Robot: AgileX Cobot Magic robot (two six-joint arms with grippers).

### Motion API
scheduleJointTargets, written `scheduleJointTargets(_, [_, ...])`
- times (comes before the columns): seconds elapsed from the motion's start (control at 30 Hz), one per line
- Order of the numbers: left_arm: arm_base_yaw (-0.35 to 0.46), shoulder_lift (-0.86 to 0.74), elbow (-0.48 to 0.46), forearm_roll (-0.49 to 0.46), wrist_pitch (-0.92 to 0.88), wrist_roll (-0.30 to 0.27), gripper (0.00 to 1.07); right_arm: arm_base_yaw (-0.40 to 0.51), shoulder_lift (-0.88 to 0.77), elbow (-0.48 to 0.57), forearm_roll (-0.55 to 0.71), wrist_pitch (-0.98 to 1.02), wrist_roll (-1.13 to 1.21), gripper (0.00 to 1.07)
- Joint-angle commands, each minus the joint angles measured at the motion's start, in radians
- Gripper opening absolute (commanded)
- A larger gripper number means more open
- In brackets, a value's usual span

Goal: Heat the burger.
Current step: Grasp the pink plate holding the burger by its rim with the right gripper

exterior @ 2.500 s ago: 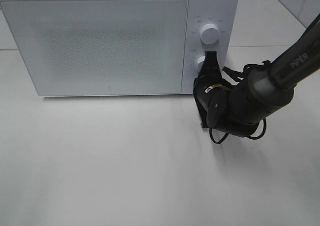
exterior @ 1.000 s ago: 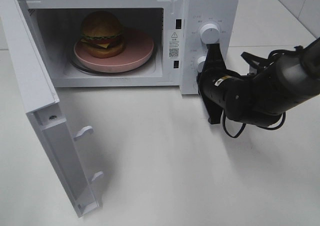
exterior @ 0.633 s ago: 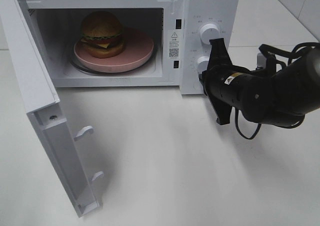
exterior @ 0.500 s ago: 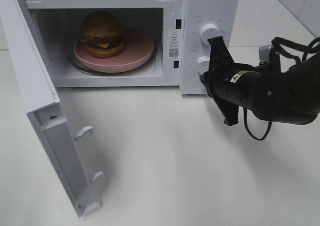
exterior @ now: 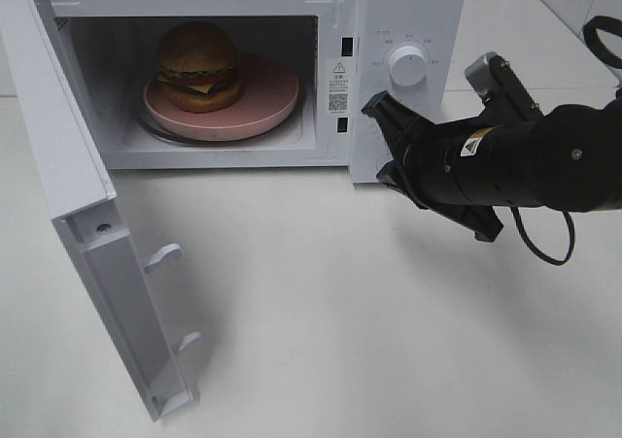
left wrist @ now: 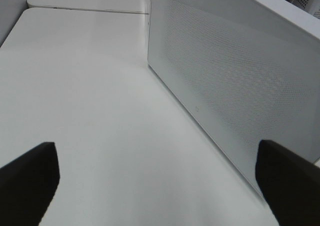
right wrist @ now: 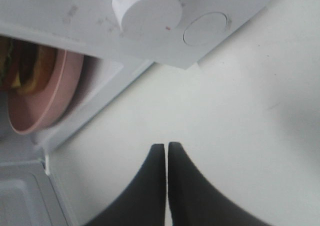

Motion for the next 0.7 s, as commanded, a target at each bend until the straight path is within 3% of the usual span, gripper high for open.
scheduleJointTargets(0.03, [0.001,-0.015,0.002,0.002,0.002,-0.001,1.00,-0.006,-0.041,0.001,-0.104,0.106,-0.077,0.01])
scheduleJointTargets(0.2, [0.001,-0.015,0.002,0.002,0.002,-0.001,1.00,-0.006,-0.088,-0.004,-0.147,0.251,-0.203,0.02])
scheduleJointTargets(0.43, [0.001,-0.015,0.002,0.002,0.002,-0.001,1.00,-0.006,-0.093,-0.118,-0.146,0.596,-0.528,0.03])
scheduleJointTargets(0.7, [0.001,-0.015,0.002,0.002,0.002,-0.001,1.00,-0.006,-0.093,-0.203,-0.146,0.787,-0.847,0.04])
